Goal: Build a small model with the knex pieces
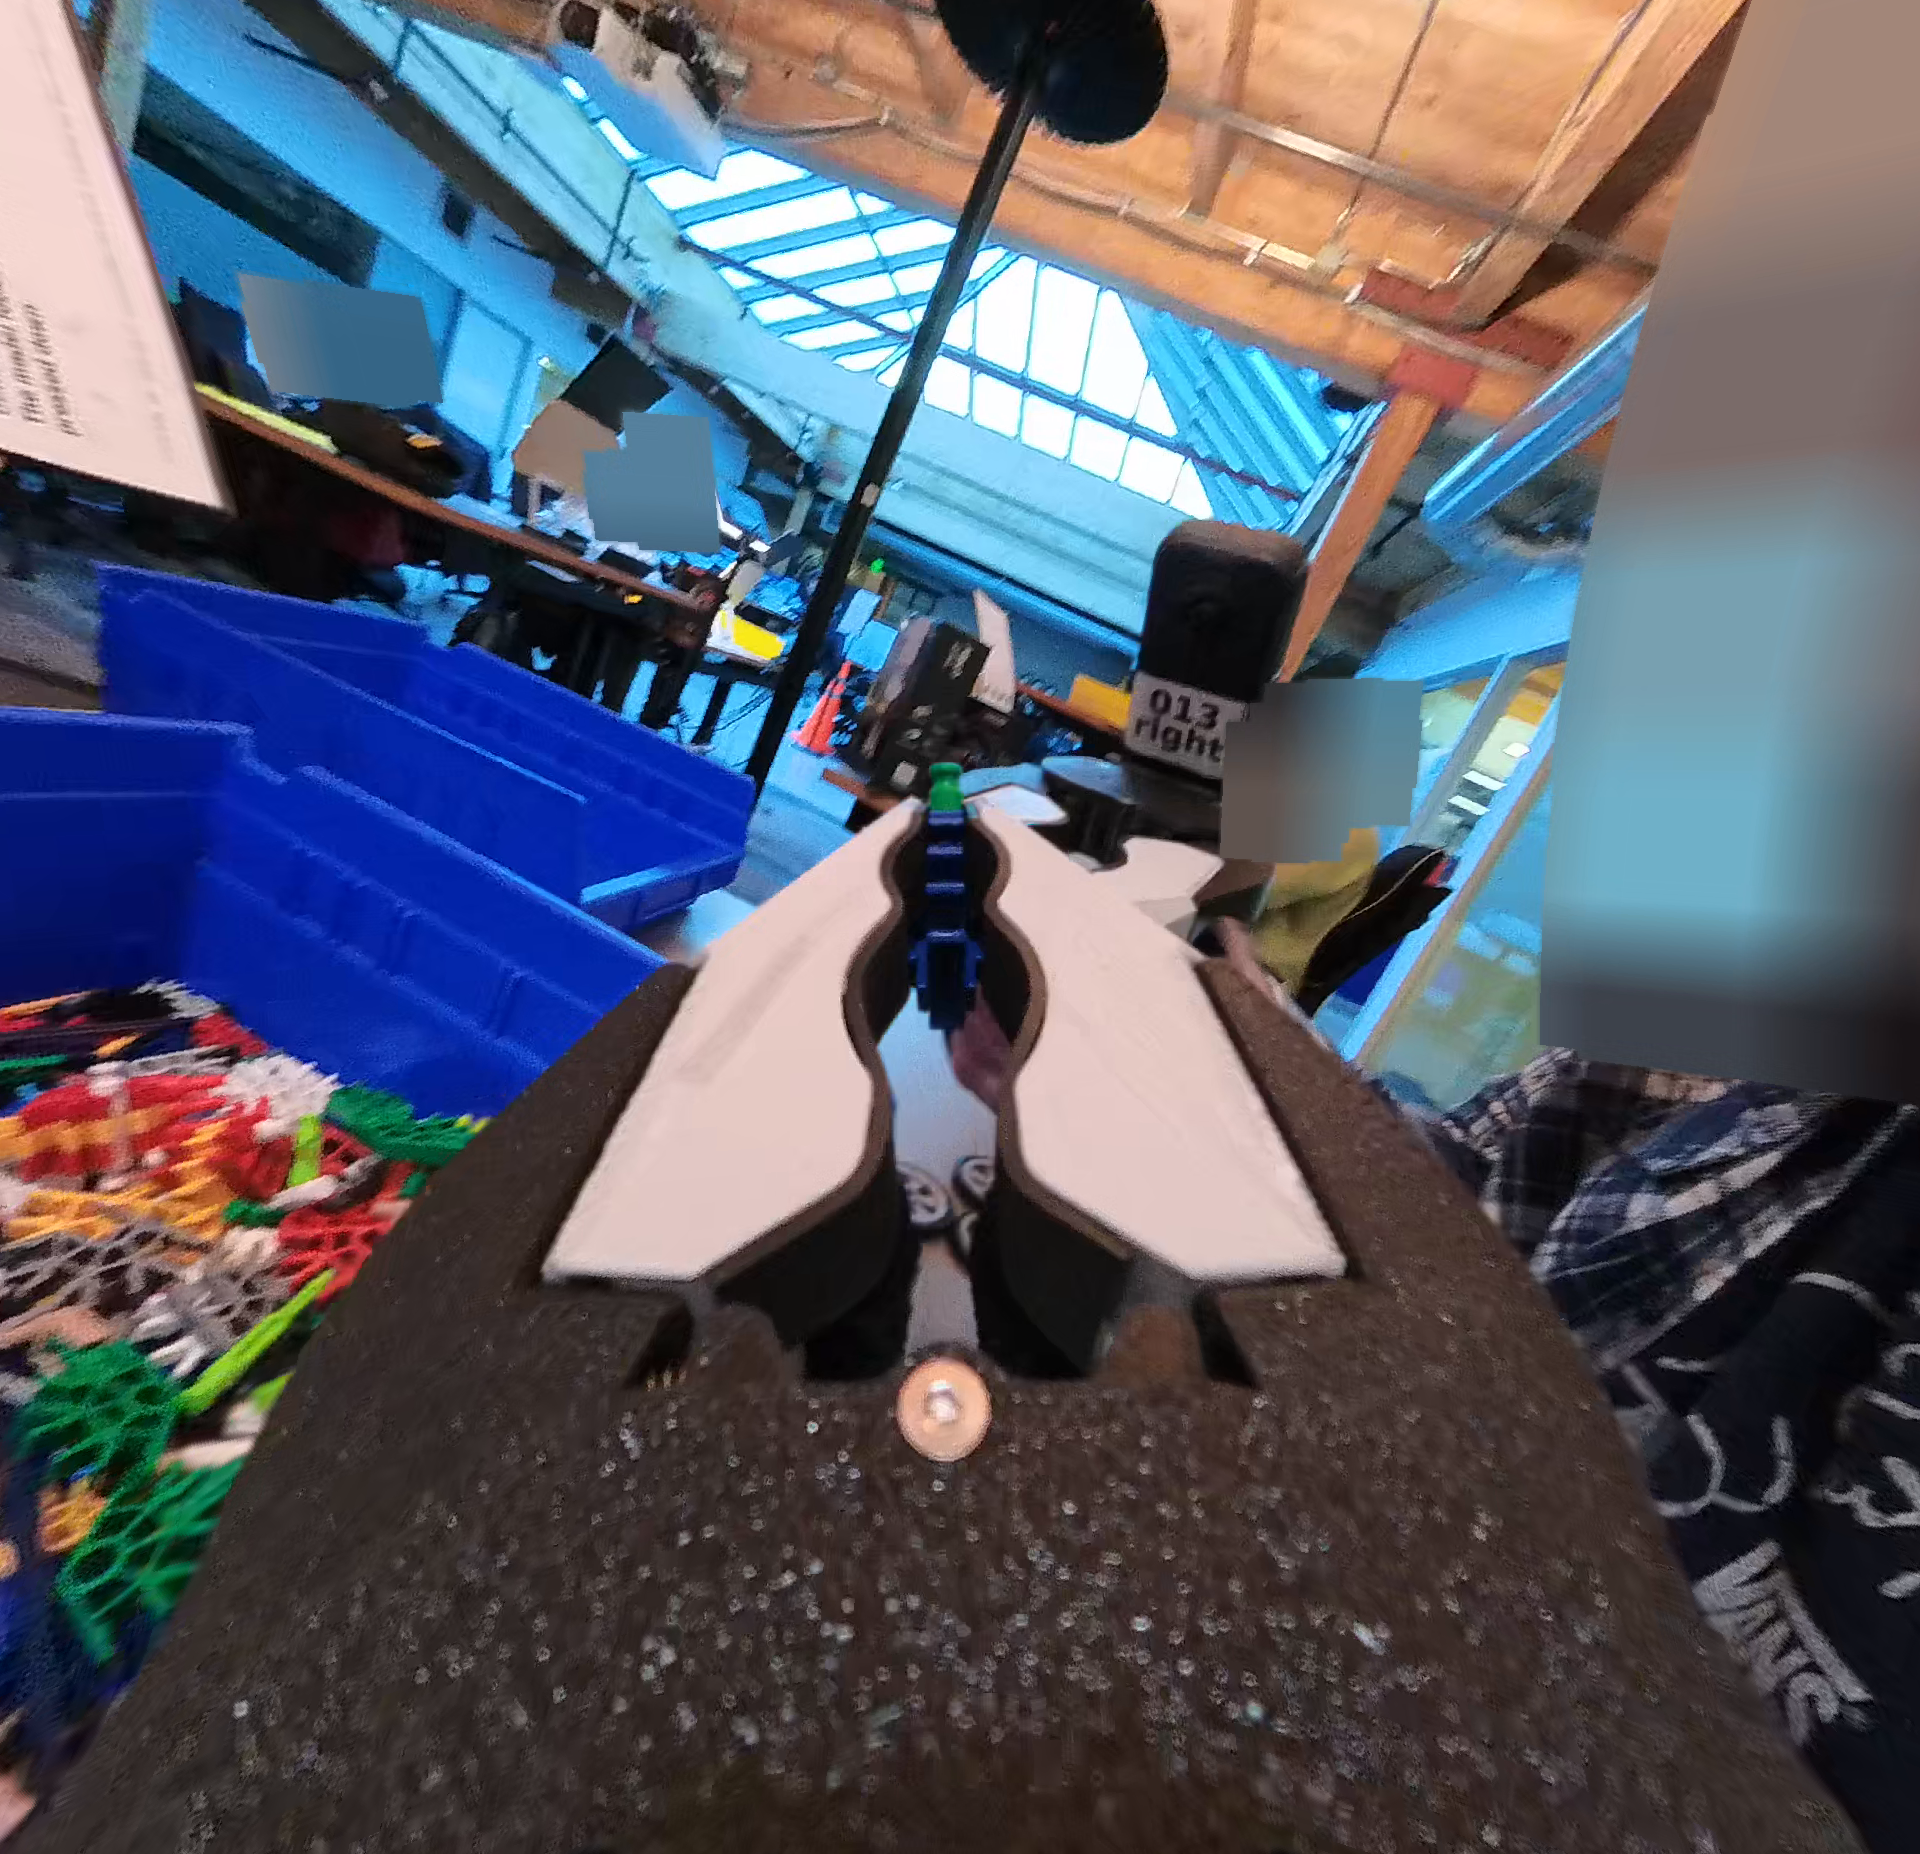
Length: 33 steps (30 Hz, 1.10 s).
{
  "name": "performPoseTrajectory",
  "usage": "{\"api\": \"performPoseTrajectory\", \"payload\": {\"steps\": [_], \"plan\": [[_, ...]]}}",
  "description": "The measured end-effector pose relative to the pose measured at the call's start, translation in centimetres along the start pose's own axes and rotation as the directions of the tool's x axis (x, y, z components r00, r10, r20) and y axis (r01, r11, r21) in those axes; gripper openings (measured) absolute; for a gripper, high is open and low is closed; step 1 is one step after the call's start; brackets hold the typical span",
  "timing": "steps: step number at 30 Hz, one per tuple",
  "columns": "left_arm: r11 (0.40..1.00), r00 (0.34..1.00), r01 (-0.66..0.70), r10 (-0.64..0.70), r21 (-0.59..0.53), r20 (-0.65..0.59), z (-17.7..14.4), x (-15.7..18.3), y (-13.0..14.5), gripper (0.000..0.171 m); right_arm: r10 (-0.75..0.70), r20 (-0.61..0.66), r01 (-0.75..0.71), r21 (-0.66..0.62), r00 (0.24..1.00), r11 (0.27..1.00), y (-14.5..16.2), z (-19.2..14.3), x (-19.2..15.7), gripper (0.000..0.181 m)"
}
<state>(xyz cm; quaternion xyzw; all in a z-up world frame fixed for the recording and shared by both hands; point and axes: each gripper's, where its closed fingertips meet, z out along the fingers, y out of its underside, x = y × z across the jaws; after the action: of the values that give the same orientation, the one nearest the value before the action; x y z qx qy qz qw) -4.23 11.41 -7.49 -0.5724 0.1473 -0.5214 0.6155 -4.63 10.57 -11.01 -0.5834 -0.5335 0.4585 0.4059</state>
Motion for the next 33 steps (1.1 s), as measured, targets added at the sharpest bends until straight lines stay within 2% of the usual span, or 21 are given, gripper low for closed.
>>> {"api": "performPoseTrajectory", "payload": {"steps": [2,7,11,14,20,28,33], "plan": [[0.998,0.998,0.051,-0.05,0.027,-0.038,0.2,0.4,-0.1,0.004,-0.017,-0.004,0.017,0.054,1.0,0.998,-0.8,-0.1,-0.3,0.011],[0.986,0.984,0.152,-0.144,0.073,-0.106,0.4,0.8,-0.5,0.005,-0.004,0.031,0.001,0.102,1.0,0.995,-1.6,-0.6,-1.1,0.006],[0.984,0.983,0.149,-0.137,0.096,-0.119,0.4,1.0,-1.2,0.015,0.042,0.027,-0.046,0.156,0.999,0.987,-2.4,-1.4,-0.6,0.005],[0.989,0.989,0.118,-0.11,0.091,-0.095,0.2,0.6,-1.1,0.02,0.004,-0.01,-0.002,0.158,1.0,0.988,-2.6,-1.8,-0.5,0.004],[0.993,0.99,0.096,-0.087,0.076,-0.109,0.1,1.0,-1.0,0.033,0.016,-0.029,-0.011,0.165,0.999,0.986,-3.0,-2.1,-0.3,0.004],[0.995,0.991,0.086,-0.08,0.056,-0.104,0.3,0.8,-0.6,0.034,-0.011,-0.077,0.021,0.13,0.997,0.991,-2.9,-2.2,-0.1,0.004],[0.994,0.99,0.09,-0.083,0.058,-0.112,0.2,0.9,-0.6,0.029,-0.036,-0.107,0.048,0.111,0.994,0.993,-2.9,-2.1,-0.1,0.005]]}}
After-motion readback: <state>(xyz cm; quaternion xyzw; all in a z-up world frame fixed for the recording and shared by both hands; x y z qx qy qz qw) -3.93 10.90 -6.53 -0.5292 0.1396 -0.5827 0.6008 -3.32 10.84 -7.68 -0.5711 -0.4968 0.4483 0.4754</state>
